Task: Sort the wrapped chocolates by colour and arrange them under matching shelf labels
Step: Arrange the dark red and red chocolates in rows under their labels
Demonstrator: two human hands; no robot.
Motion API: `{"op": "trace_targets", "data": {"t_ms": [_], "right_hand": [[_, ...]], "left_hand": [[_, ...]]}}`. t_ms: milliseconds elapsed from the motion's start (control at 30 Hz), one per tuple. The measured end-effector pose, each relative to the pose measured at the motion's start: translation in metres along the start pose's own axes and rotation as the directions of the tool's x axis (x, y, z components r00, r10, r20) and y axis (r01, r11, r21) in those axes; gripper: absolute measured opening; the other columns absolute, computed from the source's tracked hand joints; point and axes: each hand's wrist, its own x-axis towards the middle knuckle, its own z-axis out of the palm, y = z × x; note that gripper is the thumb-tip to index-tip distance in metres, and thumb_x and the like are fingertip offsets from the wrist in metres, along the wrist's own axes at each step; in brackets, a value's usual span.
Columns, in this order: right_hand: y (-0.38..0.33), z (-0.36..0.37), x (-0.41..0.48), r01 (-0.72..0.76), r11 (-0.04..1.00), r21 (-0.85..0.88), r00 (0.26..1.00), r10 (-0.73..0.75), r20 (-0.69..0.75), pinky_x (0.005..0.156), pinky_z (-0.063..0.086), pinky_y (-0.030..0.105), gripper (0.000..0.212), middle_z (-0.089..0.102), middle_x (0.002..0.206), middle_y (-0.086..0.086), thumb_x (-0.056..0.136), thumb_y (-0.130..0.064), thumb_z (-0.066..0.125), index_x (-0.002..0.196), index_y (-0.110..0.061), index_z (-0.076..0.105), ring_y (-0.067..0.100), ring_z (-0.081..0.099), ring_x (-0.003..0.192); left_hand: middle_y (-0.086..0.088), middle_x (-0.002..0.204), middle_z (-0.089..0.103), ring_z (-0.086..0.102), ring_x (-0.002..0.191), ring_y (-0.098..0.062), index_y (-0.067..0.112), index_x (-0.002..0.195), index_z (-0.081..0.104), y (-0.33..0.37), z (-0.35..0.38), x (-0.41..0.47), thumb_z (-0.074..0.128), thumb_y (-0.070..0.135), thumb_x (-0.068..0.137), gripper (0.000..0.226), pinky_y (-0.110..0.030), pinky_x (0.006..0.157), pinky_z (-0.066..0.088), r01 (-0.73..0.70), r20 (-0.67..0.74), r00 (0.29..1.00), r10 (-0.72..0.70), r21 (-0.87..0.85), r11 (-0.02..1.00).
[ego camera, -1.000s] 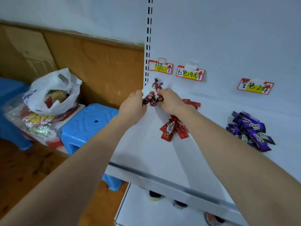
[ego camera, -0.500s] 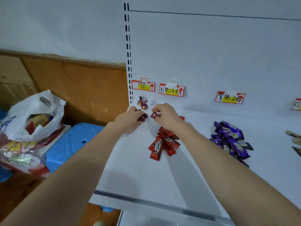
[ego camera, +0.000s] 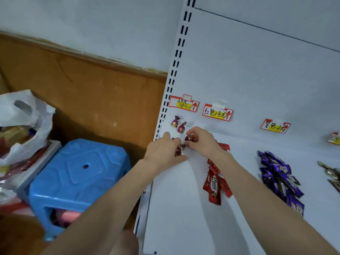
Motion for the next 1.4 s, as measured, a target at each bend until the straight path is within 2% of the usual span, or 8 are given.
{"op": "trace_targets", "data": {"t_ms": [167,300,467,667,1000,1133,1267,1400], "right_hand": [[-0.012,-0.005,-0.008,-0.057,0.991,0.121,0.993,0.069,-0.099,0.058,0.036,0.019,0.026,0.058,0.097,0.007,0.087,-0.014,0.060,0.111,-0.010,0.053,0.018,0.053,0.085],[-0.002,-0.020,-0.024,-0.003,0.960,0.280,0.975,0.065,-0.213,0.063,0.039,0.015,0.020,0.055,0.093,-0.002,0.084,-0.012,0.061,0.102,-0.013,0.053,0.014,0.054,0.084],[0.023,-0.034,-0.030,0.038,0.960,0.276,0.977,0.023,-0.214,0.065,0.038,0.015,0.017,0.058,0.095,-0.001,0.083,-0.010,0.059,0.096,-0.020,0.058,0.012,0.053,0.085],[0.019,-0.024,-0.019,0.090,0.950,0.300,0.989,-0.048,-0.142,0.070,0.037,0.020,0.028,0.053,0.096,0.000,0.085,-0.014,0.061,0.111,-0.009,0.052,0.014,0.050,0.081],[0.009,0.000,0.018,0.120,0.993,-0.002,0.991,-0.120,0.057,0.071,0.036,0.019,0.028,0.061,0.109,0.009,0.081,-0.012,0.063,0.109,-0.011,0.060,0.018,0.053,0.090],[0.009,-0.007,0.015,0.011,0.984,0.179,0.998,-0.021,0.054,0.076,0.040,0.022,0.047,0.057,0.108,0.005,0.082,-0.025,0.068,0.123,-0.014,0.050,0.017,0.055,0.091],[-0.008,-0.022,-0.005,0.157,0.934,0.321,0.974,-0.092,-0.208,0.077,0.043,0.018,0.022,0.063,0.098,-0.009,0.088,-0.030,0.060,0.104,-0.016,0.064,0.005,0.058,0.090],[-0.025,-0.013,-0.036,0.274,0.879,0.390,0.961,-0.269,-0.067,0.083,0.046,0.013,0.014,0.064,0.098,-0.017,0.088,-0.026,0.059,0.101,-0.030,0.062,-0.003,0.059,0.092]], "left_hand": [[-0.008,0.100,0.047,0.056,0.083,-0.027,0.016,0.112,0.048,0.000,0.006,0.004,0.042,0.047,0.093,0.037,-0.029,0.057,0.033,-0.008,-0.096,0.995,0.010,0.013,1.000],[-0.002,0.084,0.035,0.043,0.068,-0.021,0.017,0.105,0.046,0.004,0.006,0.006,0.042,0.040,0.091,0.027,-0.026,0.046,0.021,0.021,-0.137,0.990,-0.023,-0.014,1.000],[-0.003,0.078,0.044,0.046,0.066,-0.022,0.013,0.090,0.046,0.009,0.000,-0.004,0.048,0.033,0.090,0.020,-0.028,0.049,0.028,0.094,-0.153,0.981,-0.119,-0.163,0.982],[-0.005,0.062,0.052,0.051,0.053,-0.019,0.014,0.070,0.045,0.015,-0.013,-0.031,0.056,0.019,0.086,0.020,-0.025,0.041,0.041,0.214,-0.017,0.948,-0.318,-0.706,0.675],[-0.001,0.051,0.056,0.060,0.054,-0.019,0.010,0.068,0.047,-0.017,-0.014,-0.030,0.060,0.006,0.086,0.022,-0.026,0.044,0.046,0.199,0.064,0.932,-0.357,-0.913,0.356],[0.003,0.048,0.054,0.059,0.053,-0.019,0.010,0.068,0.048,-0.023,-0.010,-0.026,0.061,0.007,0.085,0.022,-0.026,0.042,0.043,0.187,0.087,0.934,-0.347,-0.946,0.264],[0.004,0.048,0.055,0.056,0.052,-0.023,0.012,0.066,0.046,-0.021,-0.008,-0.024,0.061,0.011,0.086,0.025,-0.026,0.044,0.041,0.170,0.100,0.939,-0.330,-0.967,0.192],[0.006,0.051,0.055,0.060,0.050,-0.015,0.016,0.065,0.047,-0.009,-0.011,-0.022,0.061,0.013,0.086,0.025,-0.026,0.044,0.042,0.160,0.108,0.952,-0.286,-0.973,0.166]]}}
